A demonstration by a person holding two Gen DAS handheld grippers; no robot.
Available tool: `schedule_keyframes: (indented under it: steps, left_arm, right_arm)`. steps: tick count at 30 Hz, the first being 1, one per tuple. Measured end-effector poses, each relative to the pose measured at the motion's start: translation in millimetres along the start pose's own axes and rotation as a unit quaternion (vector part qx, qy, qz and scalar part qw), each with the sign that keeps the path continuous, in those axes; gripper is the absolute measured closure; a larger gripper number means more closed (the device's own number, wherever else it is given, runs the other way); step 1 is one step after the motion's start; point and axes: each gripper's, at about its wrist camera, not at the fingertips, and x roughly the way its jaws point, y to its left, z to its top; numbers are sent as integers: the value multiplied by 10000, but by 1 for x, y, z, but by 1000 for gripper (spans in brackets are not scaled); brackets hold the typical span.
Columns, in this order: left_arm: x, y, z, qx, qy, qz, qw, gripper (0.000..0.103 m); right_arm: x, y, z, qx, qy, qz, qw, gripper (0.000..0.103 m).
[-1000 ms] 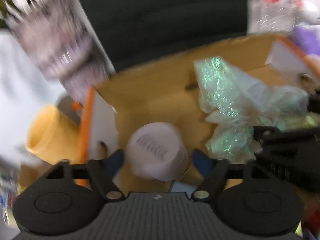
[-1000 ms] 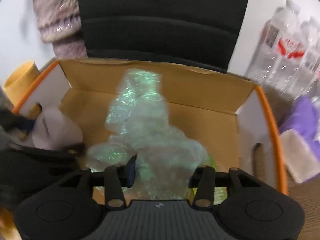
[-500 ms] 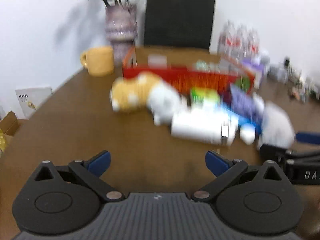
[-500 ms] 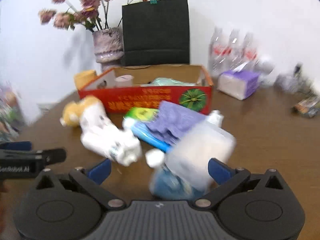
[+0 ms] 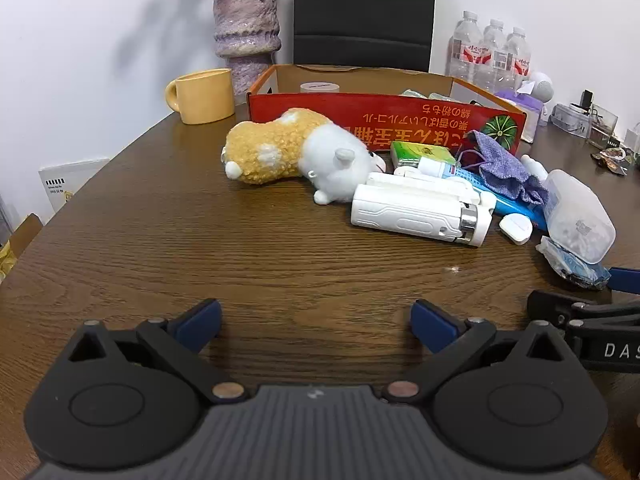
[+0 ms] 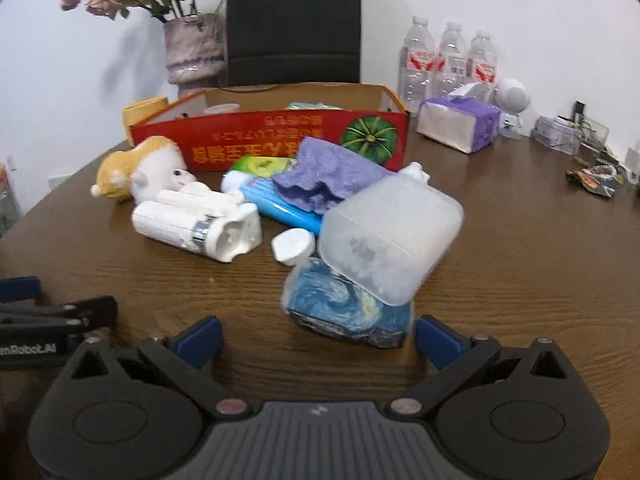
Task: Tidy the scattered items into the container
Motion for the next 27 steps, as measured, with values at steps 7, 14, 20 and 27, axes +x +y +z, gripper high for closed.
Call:
schedule_keyframes:
  steps: [7, 14, 20, 27]
  left_arm:
    - [1, -1, 0, -4, 11, -4, 10000, 0]
    - [1, -1, -1, -9, 11, -9, 10000, 0]
    - [1, -1, -1, -9, 10, -9, 10000, 0]
    - [1, -1, -1, -10, 8, -10, 10000, 0]
  right_arm:
    - [0, 1, -1, 26, 9, -39, 10000, 0]
    - [0, 0, -1, 26, 12, -41, 10000, 0]
    - [0, 1, -1, 25, 7, -43, 10000, 0]
    - [0, 1, -1, 26, 6, -42, 10000, 0]
